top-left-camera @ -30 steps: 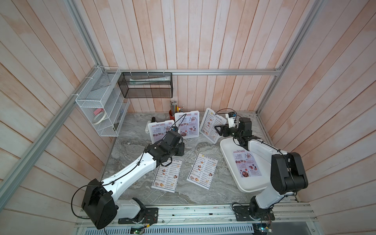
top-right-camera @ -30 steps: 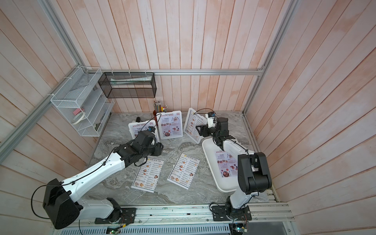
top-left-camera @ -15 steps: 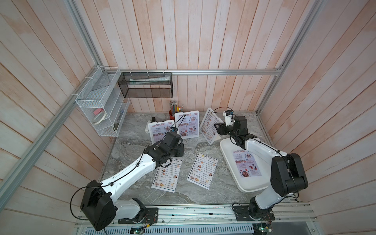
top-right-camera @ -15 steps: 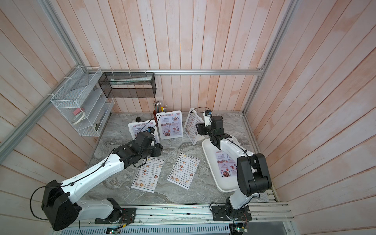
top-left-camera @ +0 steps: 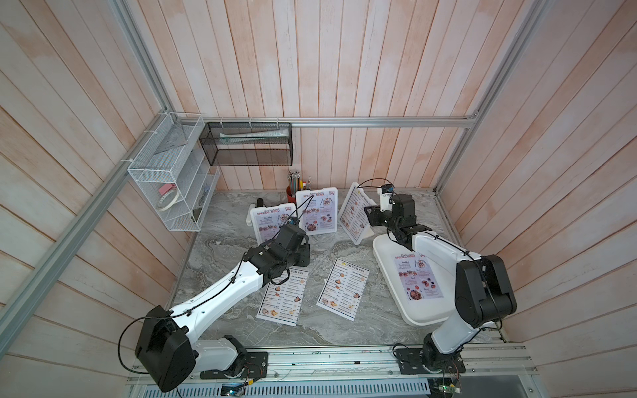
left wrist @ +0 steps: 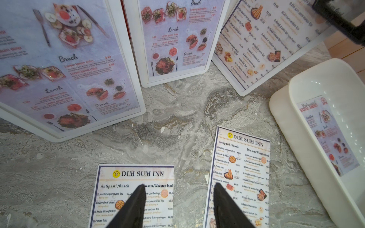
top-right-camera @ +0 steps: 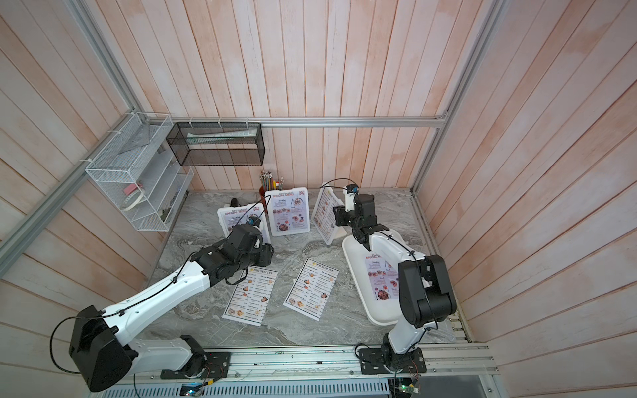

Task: Replace the menus in the menu holders
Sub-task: Adjust the menu holder at the center of the board.

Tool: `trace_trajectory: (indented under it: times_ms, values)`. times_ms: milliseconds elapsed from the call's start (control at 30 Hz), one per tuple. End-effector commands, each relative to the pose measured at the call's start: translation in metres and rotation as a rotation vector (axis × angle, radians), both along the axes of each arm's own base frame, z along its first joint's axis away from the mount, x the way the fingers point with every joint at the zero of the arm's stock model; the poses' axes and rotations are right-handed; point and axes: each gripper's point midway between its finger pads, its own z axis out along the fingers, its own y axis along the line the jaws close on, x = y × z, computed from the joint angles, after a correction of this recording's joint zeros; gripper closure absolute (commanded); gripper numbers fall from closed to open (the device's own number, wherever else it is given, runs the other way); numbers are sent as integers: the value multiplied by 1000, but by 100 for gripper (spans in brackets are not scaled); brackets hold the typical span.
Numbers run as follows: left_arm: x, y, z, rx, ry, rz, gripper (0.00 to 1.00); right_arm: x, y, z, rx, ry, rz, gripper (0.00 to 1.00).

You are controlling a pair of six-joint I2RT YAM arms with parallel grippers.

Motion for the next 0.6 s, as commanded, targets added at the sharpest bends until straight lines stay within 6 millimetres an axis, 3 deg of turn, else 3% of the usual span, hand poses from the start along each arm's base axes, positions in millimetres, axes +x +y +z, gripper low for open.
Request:
trace_trajectory:
  times_ms: [0,567]
  values:
    - [1,5,5,-12,-24,17,43,-5,1,9,21,-20,-9,70]
    - [2,8,7,-17,-33,27,43,-24,1,16,8,-19,-16,81]
